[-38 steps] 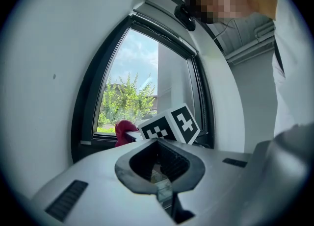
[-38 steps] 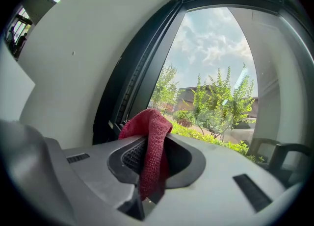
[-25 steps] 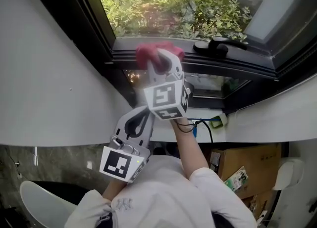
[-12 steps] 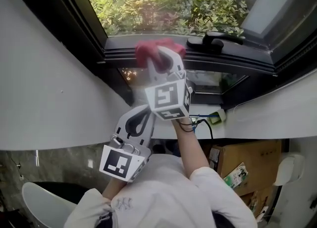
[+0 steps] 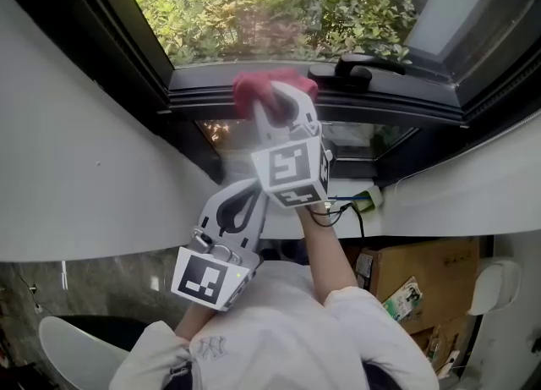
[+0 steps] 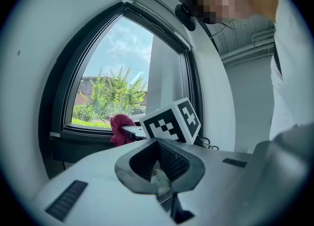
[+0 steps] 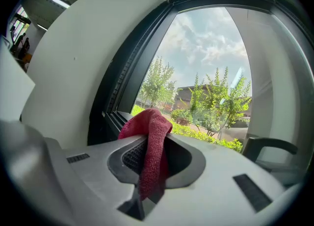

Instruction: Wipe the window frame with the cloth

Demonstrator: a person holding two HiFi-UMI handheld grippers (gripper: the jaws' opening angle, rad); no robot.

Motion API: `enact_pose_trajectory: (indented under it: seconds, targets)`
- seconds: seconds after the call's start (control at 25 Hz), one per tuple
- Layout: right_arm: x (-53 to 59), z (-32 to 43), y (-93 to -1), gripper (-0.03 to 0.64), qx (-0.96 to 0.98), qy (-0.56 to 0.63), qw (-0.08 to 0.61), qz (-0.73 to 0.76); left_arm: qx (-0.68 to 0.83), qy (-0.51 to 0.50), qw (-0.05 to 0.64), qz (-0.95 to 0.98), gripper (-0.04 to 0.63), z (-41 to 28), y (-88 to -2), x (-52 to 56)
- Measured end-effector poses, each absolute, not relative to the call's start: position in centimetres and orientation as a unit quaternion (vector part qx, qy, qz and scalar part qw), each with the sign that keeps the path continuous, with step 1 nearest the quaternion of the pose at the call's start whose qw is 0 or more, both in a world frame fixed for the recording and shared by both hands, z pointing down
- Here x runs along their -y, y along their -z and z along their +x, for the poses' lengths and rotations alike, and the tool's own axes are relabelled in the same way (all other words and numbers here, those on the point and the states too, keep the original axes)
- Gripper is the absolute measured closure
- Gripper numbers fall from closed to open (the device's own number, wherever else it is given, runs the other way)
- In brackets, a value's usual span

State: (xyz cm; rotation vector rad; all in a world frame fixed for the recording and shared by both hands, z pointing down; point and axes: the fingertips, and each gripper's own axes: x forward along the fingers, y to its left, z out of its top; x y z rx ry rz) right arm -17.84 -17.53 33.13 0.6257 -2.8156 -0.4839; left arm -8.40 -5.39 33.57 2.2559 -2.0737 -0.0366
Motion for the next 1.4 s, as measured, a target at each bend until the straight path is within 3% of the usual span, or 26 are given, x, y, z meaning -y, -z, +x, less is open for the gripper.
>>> enact_pose_trajectory:
  seconds: [1.4]
  targets:
    - [19.7,-14.7,-33.1,0.549,0.957,0.145,0.104,0.228,0.639,0.036,0.043,0.767,0.587,-5.9,-33.0,7.8]
